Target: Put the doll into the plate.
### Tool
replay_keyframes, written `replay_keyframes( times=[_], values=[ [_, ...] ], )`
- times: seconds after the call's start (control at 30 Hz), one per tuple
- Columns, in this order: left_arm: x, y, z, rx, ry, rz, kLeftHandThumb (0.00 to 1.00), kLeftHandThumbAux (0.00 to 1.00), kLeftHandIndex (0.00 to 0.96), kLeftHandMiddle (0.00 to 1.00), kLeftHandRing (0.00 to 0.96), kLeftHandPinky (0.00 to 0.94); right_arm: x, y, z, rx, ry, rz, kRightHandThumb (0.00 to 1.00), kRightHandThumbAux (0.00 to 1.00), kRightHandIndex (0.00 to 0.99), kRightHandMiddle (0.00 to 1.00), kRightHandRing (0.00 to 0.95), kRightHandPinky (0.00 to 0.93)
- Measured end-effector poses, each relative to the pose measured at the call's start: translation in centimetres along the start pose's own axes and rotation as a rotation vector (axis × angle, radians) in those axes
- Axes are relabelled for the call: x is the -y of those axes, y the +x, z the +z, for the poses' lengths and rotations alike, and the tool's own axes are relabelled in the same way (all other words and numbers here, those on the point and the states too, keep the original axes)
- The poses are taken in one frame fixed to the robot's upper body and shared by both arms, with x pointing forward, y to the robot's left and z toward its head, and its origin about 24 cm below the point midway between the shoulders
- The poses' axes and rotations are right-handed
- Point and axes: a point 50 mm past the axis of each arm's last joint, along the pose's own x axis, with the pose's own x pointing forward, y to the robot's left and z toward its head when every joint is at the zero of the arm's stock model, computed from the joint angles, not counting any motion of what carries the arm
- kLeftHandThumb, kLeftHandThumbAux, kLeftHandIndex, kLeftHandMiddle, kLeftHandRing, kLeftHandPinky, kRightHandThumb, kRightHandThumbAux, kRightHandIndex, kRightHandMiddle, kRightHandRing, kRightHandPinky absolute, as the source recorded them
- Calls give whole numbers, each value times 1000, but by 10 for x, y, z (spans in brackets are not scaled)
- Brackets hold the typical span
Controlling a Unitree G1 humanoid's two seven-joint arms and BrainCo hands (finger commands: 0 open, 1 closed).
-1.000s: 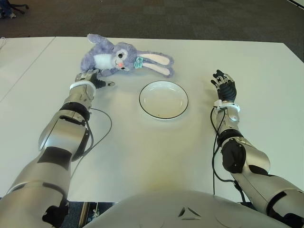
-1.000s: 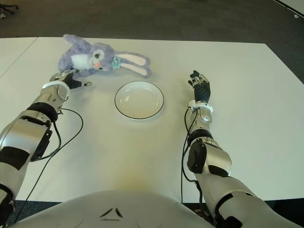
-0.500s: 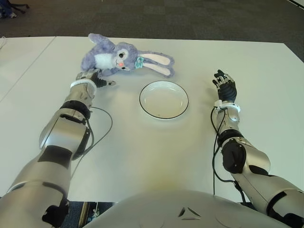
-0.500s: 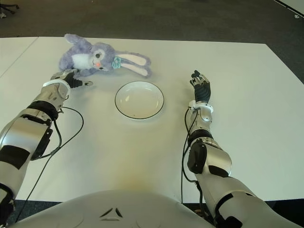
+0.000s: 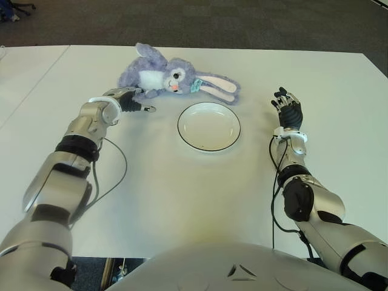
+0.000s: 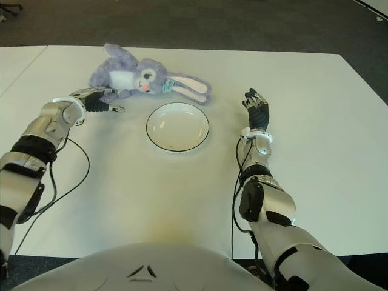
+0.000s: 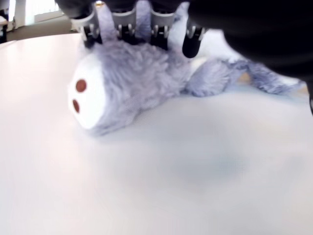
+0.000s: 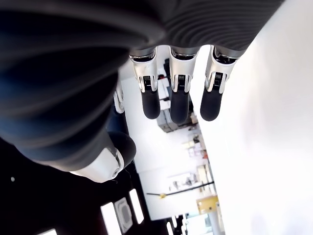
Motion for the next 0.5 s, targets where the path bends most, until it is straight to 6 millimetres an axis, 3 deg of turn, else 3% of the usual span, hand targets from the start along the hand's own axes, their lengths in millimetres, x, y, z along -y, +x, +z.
replay_keyframes(
  times=[0.23, 0.5],
  values=[
    [9, -25, 12, 108, 37, 24, 1, 235, 0, 0, 0, 0, 0, 0, 1, 6, -11, 6, 693, 732, 401, 136, 127, 174],
    [17, -56, 35, 255, 58, 3, 20, 202, 0, 0, 0, 0, 0, -1, 0, 6, -25, -2, 695, 732, 402, 128, 153, 236]
  ],
)
